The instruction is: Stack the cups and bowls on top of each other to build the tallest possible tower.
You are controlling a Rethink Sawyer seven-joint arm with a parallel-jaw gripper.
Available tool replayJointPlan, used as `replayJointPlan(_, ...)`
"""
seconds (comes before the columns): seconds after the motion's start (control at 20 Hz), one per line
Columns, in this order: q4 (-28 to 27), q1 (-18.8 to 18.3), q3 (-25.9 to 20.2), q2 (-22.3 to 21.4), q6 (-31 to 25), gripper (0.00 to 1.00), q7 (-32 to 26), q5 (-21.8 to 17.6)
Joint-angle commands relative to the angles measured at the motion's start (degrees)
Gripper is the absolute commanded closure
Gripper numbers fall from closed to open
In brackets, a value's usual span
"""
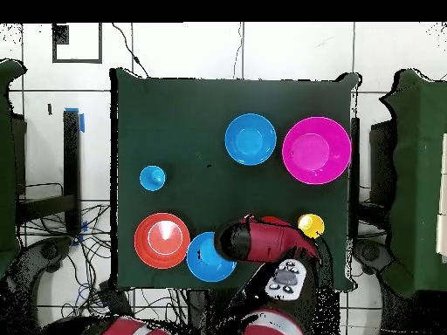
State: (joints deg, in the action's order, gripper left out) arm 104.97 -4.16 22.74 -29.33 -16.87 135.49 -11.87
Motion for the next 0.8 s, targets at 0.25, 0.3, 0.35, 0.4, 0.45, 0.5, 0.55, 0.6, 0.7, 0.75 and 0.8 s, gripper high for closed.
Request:
replayJointPlan(0.25, 11.3, 4.6, 0.2, 2.4, 4.6, 1.0, 17.7, 8.6)
replayJointPlan(0.3, 11.6, 5.6, 0.4, 3.8, 6.2, 1.0, 19.3, 9.8)
replayJointPlan(0.35, 11.6, 6.7, 0.8, 4.9, 7.5, 1.0, 20.6, 10.8)
replayJointPlan(0.4, 11.6, 7.7, 1.1, 6.1, 8.8, 1.0, 21.8, 11.9)
replayJointPlan(0.45, 11.4, 8.8, 1.5, 6.9, 9.4, 1.0, 22.5, 12.9)
replayJointPlan(0.5, 10.6, 10.1, 2.3, 7.6, 9.7, 1.0, 23.1, 13.9)
replayJointPlan(0.55, 9.4, 11.5, 3.2, 8.7, 10.2, 1.0, 23.7, 14.9)
replayJointPlan(0.6, 8.4, 12.6, 4.0, 9.4, 10.4, 1.0, 23.9, 15.7)
replayJointPlan(0.7, 5.8, 14.6, 5.8, 11.5, 10.7, 1.0, 24.4, 17.8)
replayJointPlan(0.75, 4.5, 15.3, 6.5, 12.7, 10.8, 1.0, 24.6, 18.9)
replayJointPlan(0.8, 3.2, 16.0, 7.1, 14.1, 11.1, 1.0, 25.0, 19.9)
